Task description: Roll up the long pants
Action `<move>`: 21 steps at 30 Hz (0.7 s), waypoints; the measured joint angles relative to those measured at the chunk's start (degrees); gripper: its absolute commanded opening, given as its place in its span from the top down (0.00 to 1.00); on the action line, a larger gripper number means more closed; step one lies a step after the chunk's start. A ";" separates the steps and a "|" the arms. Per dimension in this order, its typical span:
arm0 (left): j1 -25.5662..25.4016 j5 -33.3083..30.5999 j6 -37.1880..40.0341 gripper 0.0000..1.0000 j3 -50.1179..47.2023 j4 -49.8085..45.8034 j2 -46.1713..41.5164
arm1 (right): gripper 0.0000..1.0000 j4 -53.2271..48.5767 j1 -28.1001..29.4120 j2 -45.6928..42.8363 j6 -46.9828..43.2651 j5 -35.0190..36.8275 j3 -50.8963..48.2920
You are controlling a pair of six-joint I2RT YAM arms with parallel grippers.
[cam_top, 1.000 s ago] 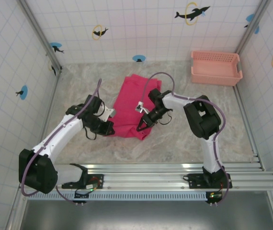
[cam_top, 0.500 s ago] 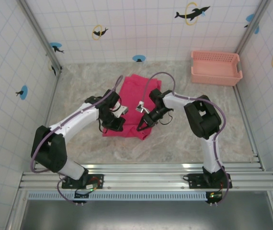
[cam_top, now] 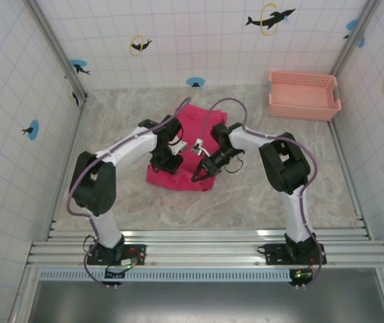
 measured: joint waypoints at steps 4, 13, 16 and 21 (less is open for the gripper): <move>0.00 -0.85 1.77 1.00 6.71 -1.18 6.93 | 1.00 -5.77 -0.63 1.64 -5.70 -1.64 -0.07; 0.07 -3.80 3.80 1.00 8.39 -1.84 13.46 | 0.87 -4.11 -5.14 1.53 -1.44 10.16 -2.58; 0.07 -4.24 3.80 1.00 7.96 -1.57 13.46 | 0.86 -2.99 -5.44 1.53 1.38 13.46 -0.57; 0.50 -5.90 3.78 1.00 6.82 -1.42 13.40 | 0.87 -1.62 -4.31 2.03 3.91 17.20 4.31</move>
